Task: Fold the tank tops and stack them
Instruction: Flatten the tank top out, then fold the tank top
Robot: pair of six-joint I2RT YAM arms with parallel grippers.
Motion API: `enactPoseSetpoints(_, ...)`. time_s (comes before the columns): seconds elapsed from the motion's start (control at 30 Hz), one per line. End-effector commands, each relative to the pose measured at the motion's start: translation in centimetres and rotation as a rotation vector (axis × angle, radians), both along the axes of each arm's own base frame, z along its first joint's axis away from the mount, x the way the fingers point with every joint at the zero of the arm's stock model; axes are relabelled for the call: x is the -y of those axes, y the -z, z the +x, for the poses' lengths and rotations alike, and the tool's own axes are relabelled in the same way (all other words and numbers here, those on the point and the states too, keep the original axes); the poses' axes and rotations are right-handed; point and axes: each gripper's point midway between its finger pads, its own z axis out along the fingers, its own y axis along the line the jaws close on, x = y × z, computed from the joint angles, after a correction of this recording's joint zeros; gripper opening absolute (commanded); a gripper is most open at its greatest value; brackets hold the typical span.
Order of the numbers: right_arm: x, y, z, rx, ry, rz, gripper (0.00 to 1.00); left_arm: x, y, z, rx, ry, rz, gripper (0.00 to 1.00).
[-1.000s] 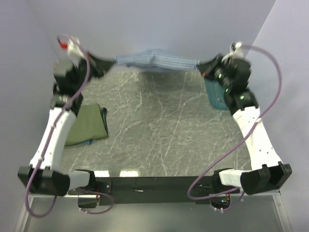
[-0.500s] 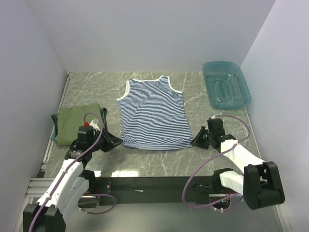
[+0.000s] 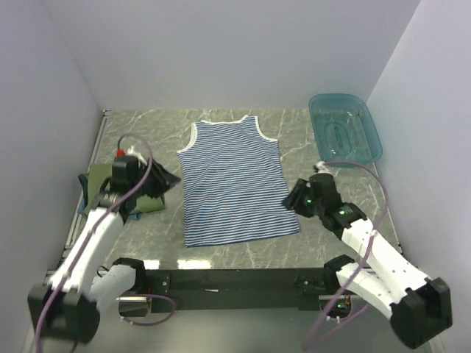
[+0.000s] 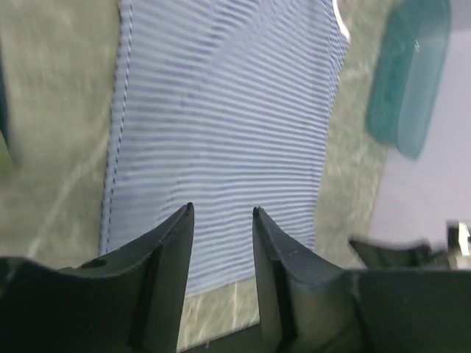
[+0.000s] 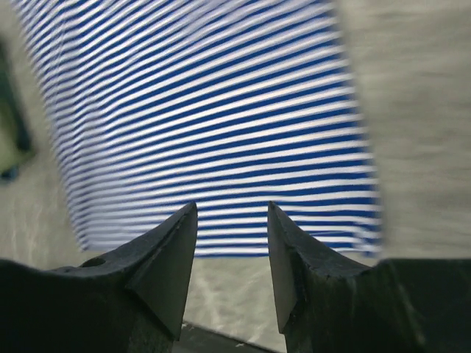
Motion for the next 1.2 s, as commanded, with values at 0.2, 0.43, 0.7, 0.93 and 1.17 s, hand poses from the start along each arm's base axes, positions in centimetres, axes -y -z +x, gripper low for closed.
enactPoseSetpoints(0.2,-18.2,-4.0,-1.9,0.057,-0.333,0.018,0.39,-3.8,1.0,14.0,-0.03,-0.095,0.146,0.35)
enactPoseSetpoints(0.43,-29.4,-1.9,-3.2,0.003,-0.508,-0.04,0.32,-3.9,5.1,20.3,-0.116,-0.021,0.232,0.46)
enactPoseSetpoints(0.7,-34.4,2.3,-6.3,-0.047,-0.609,-0.168,0.34,-3.9,7.9,21.5,-0.139,0.019,0.263,0.52)
enactPoseSetpoints(0.93,-35.1,4.7,-7.9,-0.077,-0.64,-0.231,0.35,-3.4,8.0,21.7,-0.125,0.035,0.239,0.51)
enactPoseSetpoints(1.17,-35.2,6.1,-8.6,-0.091,-0.651,-0.275,0.36,-3.4,9.0,21.8,-0.139,0.042,0.237,0.5)
